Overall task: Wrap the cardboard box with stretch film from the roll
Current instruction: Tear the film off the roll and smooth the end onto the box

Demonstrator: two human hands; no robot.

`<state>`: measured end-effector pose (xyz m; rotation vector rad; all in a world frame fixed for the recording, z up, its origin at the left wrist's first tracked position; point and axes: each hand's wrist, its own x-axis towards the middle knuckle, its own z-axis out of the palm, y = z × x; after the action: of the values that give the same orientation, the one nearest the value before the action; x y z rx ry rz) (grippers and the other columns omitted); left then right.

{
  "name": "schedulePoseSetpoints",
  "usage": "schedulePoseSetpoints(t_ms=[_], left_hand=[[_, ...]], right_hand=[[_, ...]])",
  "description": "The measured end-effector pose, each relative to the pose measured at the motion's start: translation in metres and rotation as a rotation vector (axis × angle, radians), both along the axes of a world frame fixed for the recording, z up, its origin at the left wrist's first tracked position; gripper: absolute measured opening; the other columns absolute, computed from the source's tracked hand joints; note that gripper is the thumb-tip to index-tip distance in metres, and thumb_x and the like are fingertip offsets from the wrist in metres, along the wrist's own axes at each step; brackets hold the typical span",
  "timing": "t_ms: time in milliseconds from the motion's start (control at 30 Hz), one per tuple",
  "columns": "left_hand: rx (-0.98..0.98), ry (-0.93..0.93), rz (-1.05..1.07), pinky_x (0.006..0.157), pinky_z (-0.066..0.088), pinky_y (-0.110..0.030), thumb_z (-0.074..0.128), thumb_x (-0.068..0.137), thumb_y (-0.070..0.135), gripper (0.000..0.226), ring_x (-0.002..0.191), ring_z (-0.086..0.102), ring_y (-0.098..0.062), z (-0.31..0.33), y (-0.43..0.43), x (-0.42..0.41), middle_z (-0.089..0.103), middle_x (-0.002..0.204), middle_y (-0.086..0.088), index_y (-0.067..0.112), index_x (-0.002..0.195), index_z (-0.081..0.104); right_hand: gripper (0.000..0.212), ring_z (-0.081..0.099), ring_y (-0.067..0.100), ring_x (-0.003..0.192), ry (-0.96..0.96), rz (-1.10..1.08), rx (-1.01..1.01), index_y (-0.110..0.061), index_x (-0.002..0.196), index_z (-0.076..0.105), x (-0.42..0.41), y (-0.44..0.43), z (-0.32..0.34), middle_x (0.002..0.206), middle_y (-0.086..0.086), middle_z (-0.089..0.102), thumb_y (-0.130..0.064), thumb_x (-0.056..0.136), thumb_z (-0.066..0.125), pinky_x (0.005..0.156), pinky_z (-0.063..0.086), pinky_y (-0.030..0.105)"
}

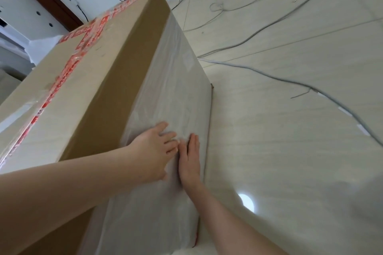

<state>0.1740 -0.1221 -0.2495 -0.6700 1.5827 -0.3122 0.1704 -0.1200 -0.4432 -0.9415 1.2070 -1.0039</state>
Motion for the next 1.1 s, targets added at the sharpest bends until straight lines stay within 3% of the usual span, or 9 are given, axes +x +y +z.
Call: schedulePoseSetpoints(t_ms=[467,567,700,867,1000,1100], left_hand=[[-0.17,-0.095,-0.066,0.119,-0.004,-0.046,0.009,0.096,0.058,0.07,0.147,-0.009,-0.019,0.044,-0.056,-0.007,-0.011,0.16,-0.001,0.018,0.152,-0.004],[-0.22,-0.083,-0.085,0.119,-0.002,-0.045,0.01,0.098,0.054,0.068,0.148,-0.007,-0.021,0.05,-0.06,-0.007,-0.008,0.16,-0.004,0.015,0.152,-0.003],[-0.28,0.047,-0.131,0.119,0.006,-0.042,0.017,0.102,0.041,0.06,0.148,0.004,-0.024,0.055,-0.058,-0.017,0.005,0.16,-0.009,0.009,0.152,0.007],[-0.134,0.194,-0.097,0.118,0.003,-0.044,0.023,0.102,0.039,0.062,0.147,0.003,-0.025,0.01,-0.021,-0.032,0.006,0.159,-0.011,0.006,0.151,0.006],[-0.107,0.053,-0.046,0.115,-0.01,-0.05,0.016,0.101,0.048,0.069,0.147,-0.01,-0.025,-0.009,-0.002,-0.026,-0.005,0.16,-0.011,0.005,0.15,-0.004],[-0.212,-0.03,-0.093,0.112,-0.012,-0.056,0.013,0.099,0.053,0.073,0.146,-0.013,-0.028,0.007,-0.008,-0.016,-0.008,0.159,-0.012,0.005,0.15,-0.006]], right_hand=[[0.055,0.005,0.018,0.148,0.081,0.0,0.098,-0.01,0.152,0.011,-0.01,-0.075,-0.039,0.16,0.005,0.008,-0.034,0.104,0.023,0.119,0.0,0.029],[0.054,0.007,0.019,0.148,0.035,0.002,0.121,-0.007,0.151,0.012,-0.016,-0.082,-0.042,0.16,0.008,0.01,-0.032,0.105,0.023,0.119,0.002,0.028],[0.055,0.008,0.022,0.148,0.037,-0.185,0.221,-0.009,0.152,0.015,-0.027,-0.079,-0.034,0.16,0.011,0.01,-0.034,0.104,0.027,0.117,0.007,0.03],[0.054,0.006,0.022,0.148,-0.042,-0.259,0.122,-0.01,0.151,0.016,-0.023,-0.04,-0.012,0.16,0.01,0.009,-0.03,0.103,0.03,0.12,0.005,0.031],[0.051,0.005,0.025,0.148,0.0,-0.2,-0.022,-0.009,0.15,0.017,-0.015,-0.015,0.001,0.159,0.013,0.01,-0.022,0.103,0.032,0.12,0.003,0.032],[0.053,-0.004,0.018,0.148,-0.065,-0.144,-0.074,-0.018,0.152,0.012,-0.012,-0.014,0.031,0.16,0.002,0.003,-0.03,0.103,0.03,0.118,-0.004,0.031]])
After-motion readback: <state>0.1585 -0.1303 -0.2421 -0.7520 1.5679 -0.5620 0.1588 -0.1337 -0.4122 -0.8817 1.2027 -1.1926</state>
